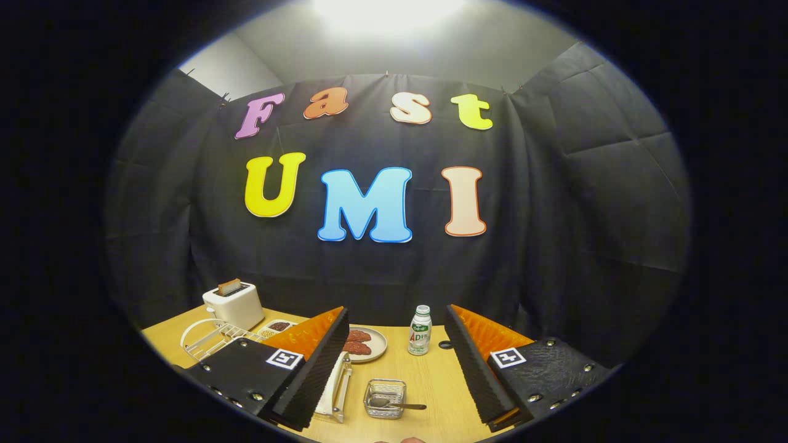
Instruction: Take the plate from the dish rack, then take the spoon from the basket and place it into the plate.
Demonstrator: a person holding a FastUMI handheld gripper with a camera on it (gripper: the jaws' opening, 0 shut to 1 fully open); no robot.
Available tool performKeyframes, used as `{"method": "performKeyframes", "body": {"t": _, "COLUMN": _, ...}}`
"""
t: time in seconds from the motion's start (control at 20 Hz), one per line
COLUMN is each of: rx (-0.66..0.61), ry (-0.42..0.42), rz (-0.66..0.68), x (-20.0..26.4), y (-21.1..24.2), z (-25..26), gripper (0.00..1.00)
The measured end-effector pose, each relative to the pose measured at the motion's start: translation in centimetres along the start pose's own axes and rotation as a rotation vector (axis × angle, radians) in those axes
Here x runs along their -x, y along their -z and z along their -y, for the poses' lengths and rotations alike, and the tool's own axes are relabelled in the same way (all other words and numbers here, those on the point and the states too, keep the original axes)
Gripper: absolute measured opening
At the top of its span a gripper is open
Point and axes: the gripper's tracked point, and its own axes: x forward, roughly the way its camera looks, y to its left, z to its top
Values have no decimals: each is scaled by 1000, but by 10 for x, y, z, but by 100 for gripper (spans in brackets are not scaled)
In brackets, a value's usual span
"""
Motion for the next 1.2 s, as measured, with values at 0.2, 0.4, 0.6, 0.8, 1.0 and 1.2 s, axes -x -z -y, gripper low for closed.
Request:
{"method": "performKeyframes", "body": {"t": 0.2, "rx": 7, "ry": -47, "rz": -136, "x": -5, "y": 6, "z": -39, "gripper": 95}}
{"method": "performKeyframes", "body": {"t": 0.4, "rx": -17, "ry": -108, "rz": -275, "x": -14, "y": 14, "z": -79, "gripper": 95}}
{"method": "performKeyframes", "body": {"t": 0.6, "rx": -24, "ry": -169, "rz": -416, "x": -24, "y": 25, "z": -112, "gripper": 95}}
{"method": "performKeyframes", "body": {"t": 0.8, "rx": 15, "ry": -162, "rz": -567, "x": -37, "y": 41, "z": -135, "gripper": 95}}
{"method": "performKeyframes", "body": {"t": 1.0, "rx": 13, "ry": -113, "rz": -736, "x": -47, "y": 64, "z": -152, "gripper": 96}}
{"method": "performKeyframes", "body": {"t": 1.2, "rx": 52, "ry": -54, "rz": -820, "x": -66, "y": 89, "z": -161, "gripper": 95}}
